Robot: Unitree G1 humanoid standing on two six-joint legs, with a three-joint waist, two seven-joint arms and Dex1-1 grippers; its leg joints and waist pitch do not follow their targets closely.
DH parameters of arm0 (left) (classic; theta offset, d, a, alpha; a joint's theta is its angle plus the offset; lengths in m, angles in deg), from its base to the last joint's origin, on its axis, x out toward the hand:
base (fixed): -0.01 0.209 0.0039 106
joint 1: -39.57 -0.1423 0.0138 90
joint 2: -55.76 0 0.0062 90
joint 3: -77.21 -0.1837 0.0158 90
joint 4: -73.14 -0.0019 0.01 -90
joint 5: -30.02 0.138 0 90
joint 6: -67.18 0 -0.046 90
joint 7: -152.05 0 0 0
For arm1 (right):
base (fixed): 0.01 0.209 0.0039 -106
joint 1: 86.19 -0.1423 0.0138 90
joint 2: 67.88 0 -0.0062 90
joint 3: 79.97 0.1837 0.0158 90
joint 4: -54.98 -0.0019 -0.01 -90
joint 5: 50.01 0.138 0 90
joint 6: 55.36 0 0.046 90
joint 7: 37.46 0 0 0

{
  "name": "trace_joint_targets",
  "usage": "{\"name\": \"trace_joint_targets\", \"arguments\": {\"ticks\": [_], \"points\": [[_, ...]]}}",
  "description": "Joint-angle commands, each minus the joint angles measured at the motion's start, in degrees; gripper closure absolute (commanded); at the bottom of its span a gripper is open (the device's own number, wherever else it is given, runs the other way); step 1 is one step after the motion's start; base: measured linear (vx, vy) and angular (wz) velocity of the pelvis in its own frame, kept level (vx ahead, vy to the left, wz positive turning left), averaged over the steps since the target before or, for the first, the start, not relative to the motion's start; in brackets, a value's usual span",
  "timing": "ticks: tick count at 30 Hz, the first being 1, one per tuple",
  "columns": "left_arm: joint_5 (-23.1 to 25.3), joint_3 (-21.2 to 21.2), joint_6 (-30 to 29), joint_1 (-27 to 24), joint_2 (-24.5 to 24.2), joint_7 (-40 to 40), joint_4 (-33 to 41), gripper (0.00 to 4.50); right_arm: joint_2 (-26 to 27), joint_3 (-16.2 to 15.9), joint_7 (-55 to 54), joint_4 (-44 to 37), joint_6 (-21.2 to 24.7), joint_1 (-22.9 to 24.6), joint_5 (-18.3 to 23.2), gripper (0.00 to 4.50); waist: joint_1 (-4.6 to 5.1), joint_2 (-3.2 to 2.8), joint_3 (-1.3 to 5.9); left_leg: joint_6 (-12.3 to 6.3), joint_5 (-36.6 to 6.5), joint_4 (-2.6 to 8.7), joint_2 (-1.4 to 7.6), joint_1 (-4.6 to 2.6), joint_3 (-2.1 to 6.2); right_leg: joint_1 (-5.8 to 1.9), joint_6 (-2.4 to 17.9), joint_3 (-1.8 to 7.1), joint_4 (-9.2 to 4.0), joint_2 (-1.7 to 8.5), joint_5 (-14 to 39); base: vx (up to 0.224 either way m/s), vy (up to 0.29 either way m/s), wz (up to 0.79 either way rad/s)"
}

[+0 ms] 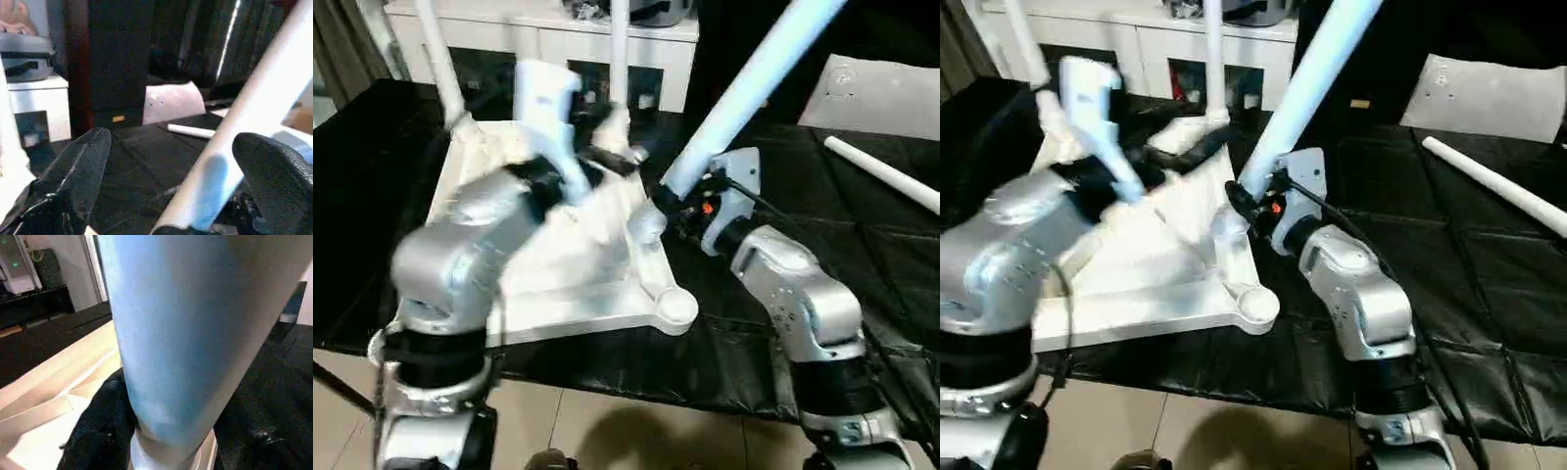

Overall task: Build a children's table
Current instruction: Pick table leg

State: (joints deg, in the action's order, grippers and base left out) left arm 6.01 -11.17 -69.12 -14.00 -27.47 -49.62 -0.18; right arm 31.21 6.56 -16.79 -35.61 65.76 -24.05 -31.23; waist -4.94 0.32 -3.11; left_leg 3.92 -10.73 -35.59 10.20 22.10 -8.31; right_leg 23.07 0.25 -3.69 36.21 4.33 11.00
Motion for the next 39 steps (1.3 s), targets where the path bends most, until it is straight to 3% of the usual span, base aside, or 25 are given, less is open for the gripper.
{"name": "trace_joint_targets", "arguments": {"ticks": [1,4,9,12,13,15,18,20,22,25,30,39], "points": [[-0.8,0.5,0.3,1.0,0.1,-0.3,0.2,0.02,-0.1,-0.6,2.7,-0.6,-0.1,-1.9,1.3,2.65,0.23,0.49,3.70,1.47,-9.7,4.81,1.88,-0.49,-0.11,-3.09,7.5,2.66,-4.58,3.31,12.0,0.000,0.000,0.00],[-3.1,0.9,0.7,1.3,-0.7,-2.6,0.6,0.02,-0.9,-0.6,8.9,-2.4,1.2,-2.5,5.6,2.65,0.36,0.33,3.69,0.96,-9.7,4.77,1.93,-0.47,-0.02,-3.01,7.4,2.65,-4.55,3.23,11.8,0.000,0.000,0.00],[-8.0,2.1,-1.5,2.4,-1.5,-7.1,-0.1,0.02,-5.5,-3.0,18.1,-3.5,2.4,-2.9,7.5,2.65,0.08,0.45,3.80,0.34,-7.8,4.59,1.98,-0.56,-0.16,-3.17,9.4,2.60,-4.12,3.09,7.9,0.000,0.000,0.00],[-12.5,3.2,-3.0,3.1,-1.1,-10.6,-0.1,0.02,-7.8,-4.3,22.6,-3.1,2.8,-3.4,7.9,2.65,-0.16,0.54,3.76,0.09,-8.0,4.56,2.02,-0.62,-0.25,-3.23,10.4,2.61,-4.22,3.27,8.8,0.000,0.000,0.00],[-15.4,3.1,-4.3,3.4,-1.5,-13.5,0.2,0.02,-8.8,-4.9,24.7,-2.8,3.0,-3.8,8.1,2.65,-0.08,0.87,3.67,0.09,-8.3,4.56,1.95,-0.59,-0.31,-3.23,10.6,2.59,-4.21,3.31,9.8,0.000,0.000,0.00],[-18.2,2.6,-6.2,3.6,-2.1,-16.1,0.2,0.02,-9.9,-5.7,26.8,-2.6,3.2,-4.2,8.5,2.65,-0.15,0.80,3.63,-0.05,-8.6,4.56,2.01,-0.62,-0.30,-3.14,10.7,2.61,-4.27,3.41,10.9,0.000,0.000,0.00],[-19.2,2.1,-7.3,4.4,-2.6,-17.0,-1.2,0.02,-10.9,-6.4,28.7,-2.3,3.5,-4.6,8.5,2.65,-0.02,0.76,3.60,0.00,-8.5,4.60,2.08,-0.59,-0.31,-3.13,10.5,2.67,-4.30,3.29,11.0,0.000,0.000,0.00],[-18.6,1.8,-6.9,4.6,-2.9,-17.4,-1.9,0.36,-11.3,-6.7,29.2,-2.1,3.5,-4.8,8.4,2.65,-0.06,0.70,3.65,-0.02,-8.0,4.58,2.07,-0.67,-0.28,-3.15,10.4,2.69,-4.30,3.27,10.6,0.000,0.000,0.00],[-16.8,0.3,-5.6,4.8,-4.5,-19.2,-3.3,0.42,-12.0,-7.1,30.1,-1.0,3.0,-5.4,7.4,2.65,-0.09,0.26,3.68,0.17,-8.1,4.61,2.06,-0.68,-0.19,-3.20,10.2,2.66,-4.29,3.21,10.5,0.000,0.000,0.00],[-17.6,1.7,-5.5,5.3,-3.8,-17.7,-5.0,0.81,-12.2,-7.1,30.5,-0.8,2.8,-5.7,7.3,2.65,-0.07,0.14,3.82,0.46,-7.6,4.52,2.03,-0.70,-0.20,-3.31,10.9,2.63,-4.12,3.23,8.5,0.000,0.000,0.00],[-18.5,2.2,-5.6,5.3,-3.9,-17.7,-6.1,1.05,-12.5,-7.0,31.0,-1.0,2.7,-5.3,7.1,2.65,-0.06,0.22,3.82,0.49,-8.1,4.56,2.09,-0.70,-0.19,-3.37,11.7,2.59,-4.08,3.23,7.7,0.000,0.000,0.00],[-18.6,3.5,-4.4,5.2,-3.8,-16.8,-7.6,1.76,-12.7,-7.0,31.3,-0.1,1.8,-5.6,6.5,2.65,-0.12,0.48,3.82,0.41,-7.8,4.58,2.14,-0.69,-0.20,-3.38,11.5,2.61,-4.10,3.30,8.4,0.000,0.000,0.00]]}}
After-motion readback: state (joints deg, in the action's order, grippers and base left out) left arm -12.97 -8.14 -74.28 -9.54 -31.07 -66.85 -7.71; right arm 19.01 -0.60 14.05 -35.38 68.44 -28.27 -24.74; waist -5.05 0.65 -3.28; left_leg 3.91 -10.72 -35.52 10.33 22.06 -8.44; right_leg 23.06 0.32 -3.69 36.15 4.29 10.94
